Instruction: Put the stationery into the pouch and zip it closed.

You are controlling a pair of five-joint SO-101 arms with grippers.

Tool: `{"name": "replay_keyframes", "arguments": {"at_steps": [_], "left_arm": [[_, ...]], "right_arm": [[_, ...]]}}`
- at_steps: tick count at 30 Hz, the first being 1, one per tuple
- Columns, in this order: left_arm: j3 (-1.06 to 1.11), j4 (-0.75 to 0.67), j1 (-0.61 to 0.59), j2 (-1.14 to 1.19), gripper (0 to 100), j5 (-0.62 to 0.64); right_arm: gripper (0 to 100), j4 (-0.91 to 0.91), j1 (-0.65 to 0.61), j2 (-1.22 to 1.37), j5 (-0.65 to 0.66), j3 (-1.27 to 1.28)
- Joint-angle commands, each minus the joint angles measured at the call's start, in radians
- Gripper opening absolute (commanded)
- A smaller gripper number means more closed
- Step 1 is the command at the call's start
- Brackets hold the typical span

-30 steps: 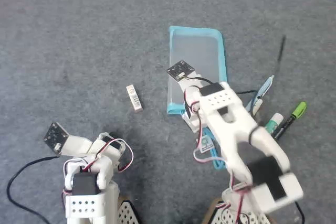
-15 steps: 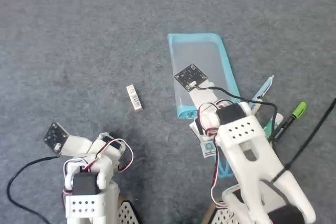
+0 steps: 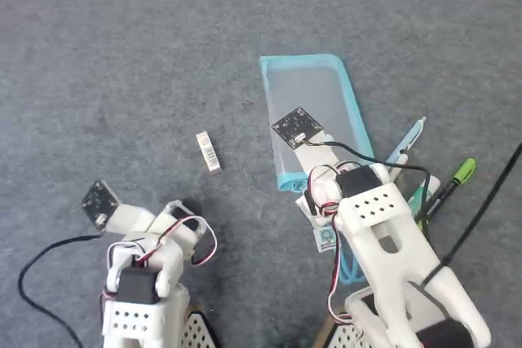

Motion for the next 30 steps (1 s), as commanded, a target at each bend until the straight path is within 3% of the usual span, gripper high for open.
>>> {"name": "replay_keyframes", "arguments": {"at_steps": [1,7,14,21,25,30], "left_arm": [[-0.015,0.066,0.068,0.0,11,-0.012],[-0.015,0.003,0.129,0.0,11,-0.011],[-0.015,-0.232,0.158,0.0,11,-0.008],[-0.013,-0.215,0.175,0.0,11,-0.017],[-0.013,-0.221,0.098,0.0,11,-0.249],[-0.013,-0.443,-0.18,0.002,11,-0.801]], "right_arm": [[0.8,-0.016,0.002,-0.05,0.003,-0.006],[0.9,-0.016,0.002,-0.048,0.002,-0.006],[0.9,-0.015,0.002,-0.048,-0.002,-0.005],[0.9,-0.018,0.002,-0.048,-0.003,0.017],[0.9,-0.018,0.002,-0.048,0.003,0.017],[0.9,-0.018,0.002,-0.048,0.003,0.017]]}}
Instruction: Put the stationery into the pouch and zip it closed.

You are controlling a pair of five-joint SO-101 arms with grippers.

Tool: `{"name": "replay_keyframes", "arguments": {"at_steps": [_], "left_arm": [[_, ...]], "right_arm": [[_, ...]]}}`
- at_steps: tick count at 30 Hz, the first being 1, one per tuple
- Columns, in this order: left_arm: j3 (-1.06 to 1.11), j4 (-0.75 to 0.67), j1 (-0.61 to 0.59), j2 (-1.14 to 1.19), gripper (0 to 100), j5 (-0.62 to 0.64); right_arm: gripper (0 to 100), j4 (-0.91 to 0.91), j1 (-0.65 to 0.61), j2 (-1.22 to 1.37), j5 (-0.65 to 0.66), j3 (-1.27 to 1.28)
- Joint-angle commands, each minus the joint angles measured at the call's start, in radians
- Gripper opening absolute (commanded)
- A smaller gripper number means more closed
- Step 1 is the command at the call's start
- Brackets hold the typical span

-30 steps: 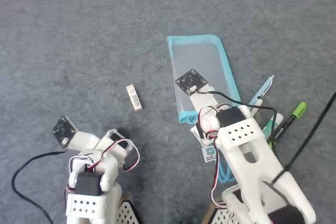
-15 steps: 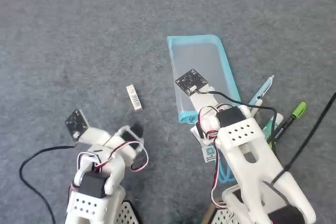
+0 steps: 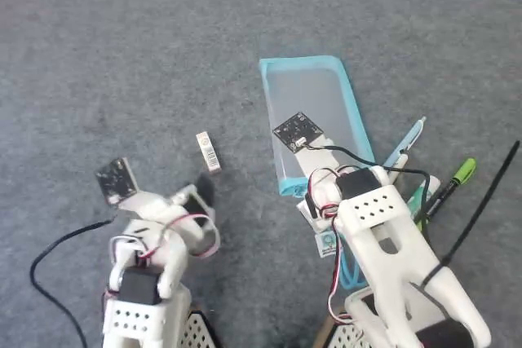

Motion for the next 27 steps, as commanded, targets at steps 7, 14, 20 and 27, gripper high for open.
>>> {"name": "replay_keyframes", "arguments": {"at_steps": [7,14,20,27], "left_arm": [[-0.013,-0.195,-0.359,0.0,11,-0.858],[-0.03,-0.014,-0.27,0.0,11,-0.961],[-0.242,0.114,-0.241,0.008,11,-0.97],[-0.538,0.189,-0.178,0.29,11,-0.934]], "right_arm": [[0.9,-0.018,0.002,-0.048,0.005,-0.012],[0.9,-0.018,0.002,-0.048,0.005,-0.012],[0.9,-0.015,0.002,-0.048,0.005,-0.015],[0.8,0.013,0.005,-0.048,0.002,-0.057]]}}
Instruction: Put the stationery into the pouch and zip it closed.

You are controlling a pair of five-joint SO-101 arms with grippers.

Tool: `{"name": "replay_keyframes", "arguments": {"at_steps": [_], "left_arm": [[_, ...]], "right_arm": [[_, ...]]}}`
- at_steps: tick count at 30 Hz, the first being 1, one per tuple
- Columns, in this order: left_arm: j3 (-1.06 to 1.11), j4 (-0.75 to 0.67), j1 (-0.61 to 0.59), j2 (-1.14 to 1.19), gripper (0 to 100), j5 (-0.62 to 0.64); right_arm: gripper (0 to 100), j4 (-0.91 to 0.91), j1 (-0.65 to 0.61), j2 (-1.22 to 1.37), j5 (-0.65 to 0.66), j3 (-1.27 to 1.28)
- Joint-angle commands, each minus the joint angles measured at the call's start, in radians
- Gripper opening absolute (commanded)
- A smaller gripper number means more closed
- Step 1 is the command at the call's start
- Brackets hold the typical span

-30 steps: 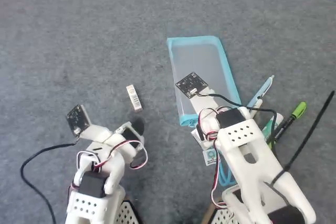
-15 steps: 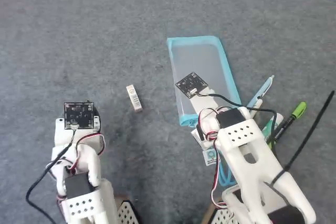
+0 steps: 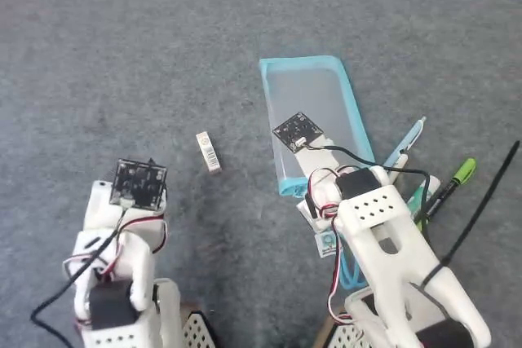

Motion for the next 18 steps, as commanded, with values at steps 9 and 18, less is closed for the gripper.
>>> {"name": "replay_keyframes", "arguments": {"at_steps": [9,18], "left_arm": [[-0.607,0.13,0.233,0.865,11,0.173],[-0.535,0.118,0.265,0.64,19,0.206]], "right_arm": [[0.6,0.265,0.004,0.022,0.031,-0.489],[0.6,0.371,-0.045,0.32,0.031,-0.89]]}}
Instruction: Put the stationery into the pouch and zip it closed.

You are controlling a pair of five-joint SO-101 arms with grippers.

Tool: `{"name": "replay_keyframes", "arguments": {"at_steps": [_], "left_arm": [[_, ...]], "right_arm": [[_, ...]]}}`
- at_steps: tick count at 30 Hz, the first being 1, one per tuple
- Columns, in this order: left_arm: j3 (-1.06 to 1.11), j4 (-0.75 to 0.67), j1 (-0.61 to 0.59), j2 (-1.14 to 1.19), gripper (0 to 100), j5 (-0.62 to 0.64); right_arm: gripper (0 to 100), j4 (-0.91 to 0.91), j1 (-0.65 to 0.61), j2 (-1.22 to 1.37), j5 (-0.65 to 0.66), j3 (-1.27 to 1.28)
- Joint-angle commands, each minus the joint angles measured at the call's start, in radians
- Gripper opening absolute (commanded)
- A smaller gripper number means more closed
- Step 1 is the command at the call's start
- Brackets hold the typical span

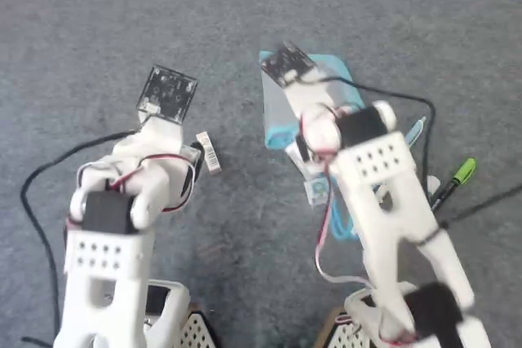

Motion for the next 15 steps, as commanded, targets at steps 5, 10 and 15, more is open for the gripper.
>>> {"name": "replay_keyframes", "arguments": {"at_steps": [5,10,15], "left_arm": [[0.268,-0.14,0.011,-0.35,29,0.032],[0.426,-0.192,0.041,-0.575,30,0.052],[0.478,-0.203,0.038,-0.68,30,0.06]], "right_arm": [[0.6,-0.019,-0.179,-0.001,-0.058,-0.118],[0.6,-0.016,-0.271,-0.116,-0.064,-0.029],[0.6,-0.056,-0.286,-0.168,-0.066,0.095]]}}
